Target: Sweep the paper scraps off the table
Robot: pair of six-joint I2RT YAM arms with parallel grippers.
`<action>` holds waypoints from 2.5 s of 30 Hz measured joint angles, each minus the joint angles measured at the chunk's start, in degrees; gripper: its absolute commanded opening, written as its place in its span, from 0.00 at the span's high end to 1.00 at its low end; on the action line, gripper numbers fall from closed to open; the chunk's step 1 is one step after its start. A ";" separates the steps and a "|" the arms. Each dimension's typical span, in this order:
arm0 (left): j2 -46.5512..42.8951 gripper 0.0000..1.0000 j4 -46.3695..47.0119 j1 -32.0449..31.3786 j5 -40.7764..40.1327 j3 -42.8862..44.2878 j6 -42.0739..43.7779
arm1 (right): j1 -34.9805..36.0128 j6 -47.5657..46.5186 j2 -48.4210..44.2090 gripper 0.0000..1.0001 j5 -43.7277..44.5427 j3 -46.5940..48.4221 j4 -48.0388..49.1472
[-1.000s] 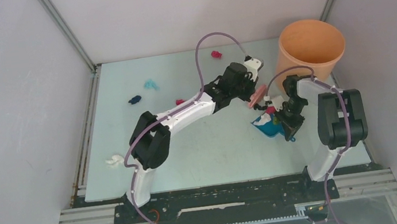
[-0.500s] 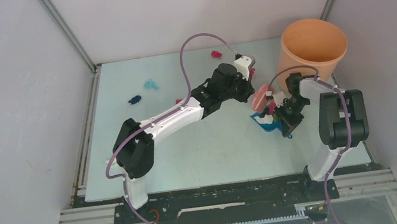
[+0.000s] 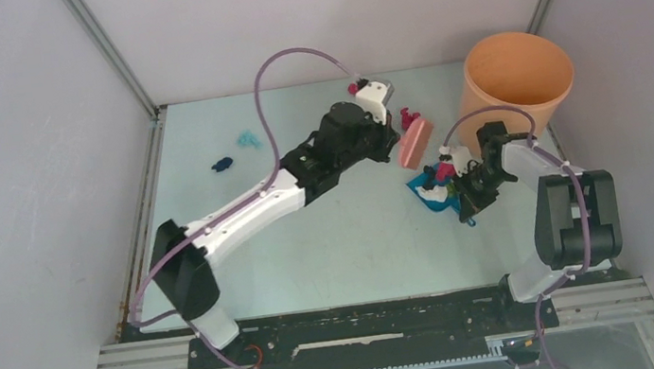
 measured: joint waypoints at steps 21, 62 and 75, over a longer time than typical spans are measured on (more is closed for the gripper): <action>-43.65 1.00 0.81 -0.07 -10.60 -35.67 -10.71 | 2.60 0.09 -20.06 1.00 -1.05 6.80 -17.07; -57.64 1.00 -7.74 -3.17 -7.45 -53.07 -18.16 | -12.48 -8.13 15.93 1.00 33.22 81.48 -36.89; -60.87 0.99 -9.11 -3.41 -7.93 -53.11 -18.16 | -7.02 -58.60 0.50 1.00 60.76 32.79 19.47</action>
